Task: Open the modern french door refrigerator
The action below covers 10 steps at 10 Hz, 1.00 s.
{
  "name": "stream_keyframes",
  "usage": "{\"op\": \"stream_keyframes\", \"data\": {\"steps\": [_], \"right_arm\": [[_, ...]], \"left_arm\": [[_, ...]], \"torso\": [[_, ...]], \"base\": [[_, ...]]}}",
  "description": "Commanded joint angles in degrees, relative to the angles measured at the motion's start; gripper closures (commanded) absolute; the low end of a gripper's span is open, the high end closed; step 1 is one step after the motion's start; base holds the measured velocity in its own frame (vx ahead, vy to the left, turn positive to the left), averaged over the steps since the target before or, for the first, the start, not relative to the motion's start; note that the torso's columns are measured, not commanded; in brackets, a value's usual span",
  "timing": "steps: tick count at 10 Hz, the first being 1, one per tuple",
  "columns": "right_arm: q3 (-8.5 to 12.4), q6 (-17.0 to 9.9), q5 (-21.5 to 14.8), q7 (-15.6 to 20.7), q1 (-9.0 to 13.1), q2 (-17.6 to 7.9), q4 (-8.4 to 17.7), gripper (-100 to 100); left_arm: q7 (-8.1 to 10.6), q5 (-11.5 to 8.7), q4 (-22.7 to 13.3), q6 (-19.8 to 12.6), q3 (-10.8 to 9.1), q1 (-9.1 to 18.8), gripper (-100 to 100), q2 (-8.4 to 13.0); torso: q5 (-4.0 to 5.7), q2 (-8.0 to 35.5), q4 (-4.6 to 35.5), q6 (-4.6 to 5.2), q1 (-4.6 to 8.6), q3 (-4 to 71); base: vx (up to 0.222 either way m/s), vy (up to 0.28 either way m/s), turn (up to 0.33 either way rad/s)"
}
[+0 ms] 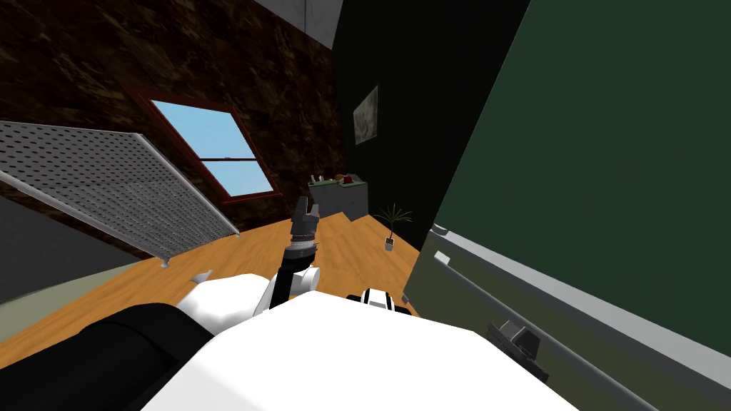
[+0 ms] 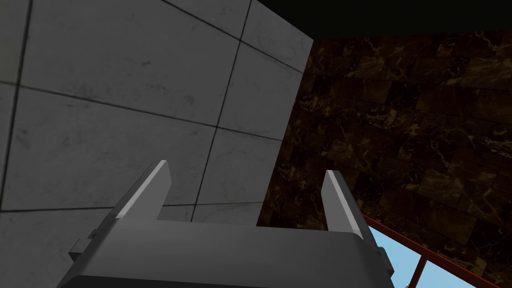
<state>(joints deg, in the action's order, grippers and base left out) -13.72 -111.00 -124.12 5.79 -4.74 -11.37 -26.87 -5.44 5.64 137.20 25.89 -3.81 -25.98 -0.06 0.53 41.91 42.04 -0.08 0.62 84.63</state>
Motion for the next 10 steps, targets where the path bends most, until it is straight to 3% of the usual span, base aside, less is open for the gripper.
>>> {"op": "stream_keyframes", "data": {"steps": [1,3,5,6,8,10], "right_arm": [[-0.40,-3.00,-0.74,-0.90,-1.38,2.54,1.99,100],[-0.45,-2.94,-0.91,-0.20,-1.71,2.07,0.55,100],[0.09,0.65,-0.74,0.45,-0.32,-0.06,-1.17,100],[0.09,0.65,-0.74,0.45,-0.32,-0.06,-1.39,100],[0.61,4.66,-0.56,1.22,0.99,-2.23,-3.08,100],[0.78,6.00,-0.50,1.47,1.42,-2.95,-3.72,100]], "left_arm": [[0.00,0.00,0.00,0.00,0.00,0.00,0,0.00],[0.00,0.00,0.00,0.00,0.01,0.00,0,-0.01],[0.00,0.00,0.00,0.00,0.02,0.02,0,-0.02],[0.00,0.00,0.00,0.00,0.02,0.02,0,-0.02],[0.00,0.00,0.00,0.00,0.02,0.02,0,-0.02],[0.00,0.00,0.00,0.00,0.02,0.02,0,-0.02]], "torso": [[-0.01,0.04,0.00,0.04,-0.03,-0.03],[-0.03,0.14,0.04,0.02,-0.10,-0.11],[-0.28,0.41,0.18,0.03,-0.50,-0.19],[-0.38,0.51,0.22,-0.01,-0.72,-0.23],[-0.51,0.41,0.25,0.07,-0.55,-0.06],[-0.59,0.36,0.26,0.15,-0.56,-0.01]], "base": [[0.053,-0.059,0.007],[0.019,-0.017,-0.009],[-0.110,0.143,-0.052],[-0.104,0.101,-0.013],[-0.149,0.125,-0.029],[-0.094,0.095,-0.009]]}}
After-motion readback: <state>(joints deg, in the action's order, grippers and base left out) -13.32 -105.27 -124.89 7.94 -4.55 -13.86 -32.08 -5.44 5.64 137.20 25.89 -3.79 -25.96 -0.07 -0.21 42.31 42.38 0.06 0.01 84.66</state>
